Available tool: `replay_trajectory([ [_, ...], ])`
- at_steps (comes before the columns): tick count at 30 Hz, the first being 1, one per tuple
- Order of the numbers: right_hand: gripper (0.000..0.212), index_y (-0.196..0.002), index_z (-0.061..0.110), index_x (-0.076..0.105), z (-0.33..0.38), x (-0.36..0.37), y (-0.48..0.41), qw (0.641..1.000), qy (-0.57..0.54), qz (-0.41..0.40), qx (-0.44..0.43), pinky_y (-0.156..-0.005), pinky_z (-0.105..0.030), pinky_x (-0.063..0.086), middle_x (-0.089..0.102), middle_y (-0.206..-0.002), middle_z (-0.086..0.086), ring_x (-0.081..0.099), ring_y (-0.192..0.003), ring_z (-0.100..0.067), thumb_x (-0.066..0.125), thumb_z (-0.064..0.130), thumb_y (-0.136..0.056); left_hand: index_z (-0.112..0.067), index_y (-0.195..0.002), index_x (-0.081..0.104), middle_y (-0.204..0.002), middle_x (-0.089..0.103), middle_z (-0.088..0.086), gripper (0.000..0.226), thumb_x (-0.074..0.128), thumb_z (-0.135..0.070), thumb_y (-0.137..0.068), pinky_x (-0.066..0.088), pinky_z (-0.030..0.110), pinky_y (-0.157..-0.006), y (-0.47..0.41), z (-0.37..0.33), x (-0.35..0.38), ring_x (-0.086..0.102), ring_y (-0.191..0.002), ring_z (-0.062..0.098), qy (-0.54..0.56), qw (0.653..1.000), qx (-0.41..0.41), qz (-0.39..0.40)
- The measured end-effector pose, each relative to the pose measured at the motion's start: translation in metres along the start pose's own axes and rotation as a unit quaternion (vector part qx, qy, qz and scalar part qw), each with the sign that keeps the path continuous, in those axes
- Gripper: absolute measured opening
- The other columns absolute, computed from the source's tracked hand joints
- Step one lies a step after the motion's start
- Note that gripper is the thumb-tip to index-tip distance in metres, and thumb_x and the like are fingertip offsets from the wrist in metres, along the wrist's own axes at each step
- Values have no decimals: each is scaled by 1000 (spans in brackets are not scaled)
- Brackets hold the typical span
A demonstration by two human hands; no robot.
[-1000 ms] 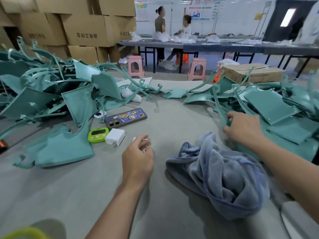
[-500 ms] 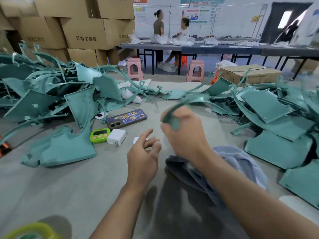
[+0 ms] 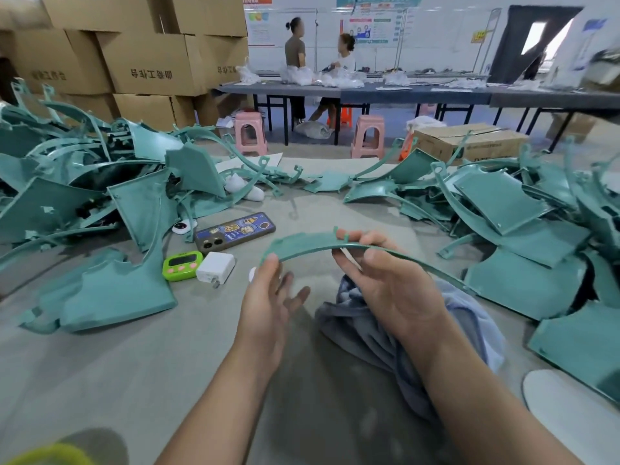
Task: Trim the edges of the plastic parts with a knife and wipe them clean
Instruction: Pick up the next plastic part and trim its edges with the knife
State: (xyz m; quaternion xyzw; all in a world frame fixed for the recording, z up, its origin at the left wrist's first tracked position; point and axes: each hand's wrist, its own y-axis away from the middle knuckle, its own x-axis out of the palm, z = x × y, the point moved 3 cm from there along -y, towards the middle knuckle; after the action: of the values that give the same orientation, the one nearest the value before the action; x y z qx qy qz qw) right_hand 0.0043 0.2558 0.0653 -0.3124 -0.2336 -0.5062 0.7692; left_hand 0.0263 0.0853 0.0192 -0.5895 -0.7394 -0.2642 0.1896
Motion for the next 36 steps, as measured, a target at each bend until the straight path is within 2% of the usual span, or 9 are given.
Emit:
replay_trajectory([
  [5,36,-81,10,76,-5,6,12,992,108,61,11,-102,-34,51,71,-113,-15,62,-120,-26,53,-17,-76,6,-121,60,-91,75,18,42,59,-13,-84,62,34,-60,6,-17,-3,74,-71,26,127,987,-92,25],
  [9,38,-117,15,72,-1,1,17,942,315,-110,28,-79,-25,55,74,-115,-14,66,-97,-17,67,-9,-88,-3,-105,66,-85,78,9,19,49,2,-99,60,27,-55,3,-19,-11,76,-69,20,114,991,-58,-27],
  [13,41,-114,32,68,17,5,32,558,828,-40,32,-98,-31,43,66,-111,14,58,-112,-16,63,50,-77,-8,-108,65,-86,79,6,22,48,2,-99,60,29,-54,-2,-25,-17,77,-70,21,129,991,-24,-39],
  [15,33,-103,33,59,23,-3,39,461,884,-26,73,-88,-33,40,61,-98,11,57,-107,-23,53,48,-74,-6,-107,65,-86,79,8,20,48,1,-100,60,29,-54,-4,-25,-19,77,-70,21,135,989,-24,-49],
  [21,30,-119,25,70,74,-40,41,589,728,-348,-42,-81,-33,46,71,-100,-14,64,-97,-34,58,15,-94,-7,-103,67,-86,79,4,19,50,0,-98,60,25,-56,-4,-22,-18,76,-70,16,125,990,-29,-57],
  [24,44,-136,16,58,95,-38,56,531,703,-447,-158,-110,-42,33,61,-131,-17,50,-126,-35,62,20,-92,-8,-104,66,-87,79,4,18,50,-1,-99,61,26,-58,-5,-25,-21,76,-71,17,132,989,-13,-72],
  [29,23,-78,18,67,64,-5,55,495,840,-216,-46,-58,-32,44,65,-67,4,60,-68,-24,53,32,-90,-11,-109,68,-97,79,3,13,62,-9,-97,59,28,-57,-8,-29,-27,77,-79,15,146,978,35,-142],
  [32,33,-78,19,67,30,-5,59,434,879,-40,194,-54,-29,40,61,-67,2,59,-67,-20,61,48,-90,-16,-111,67,-92,79,-3,14,61,-11,-99,61,28,-60,-10,-32,-28,76,-81,10,121,981,75,-132],
  [36,25,-75,18,58,17,-12,61,409,890,-15,199,-60,-29,38,59,-74,0,57,-75,-22,63,37,-90,-18,-106,70,-96,79,-5,19,56,-7,-100,59,23,-63,-10,-32,-25,75,-84,9,53,990,100,-84],
])
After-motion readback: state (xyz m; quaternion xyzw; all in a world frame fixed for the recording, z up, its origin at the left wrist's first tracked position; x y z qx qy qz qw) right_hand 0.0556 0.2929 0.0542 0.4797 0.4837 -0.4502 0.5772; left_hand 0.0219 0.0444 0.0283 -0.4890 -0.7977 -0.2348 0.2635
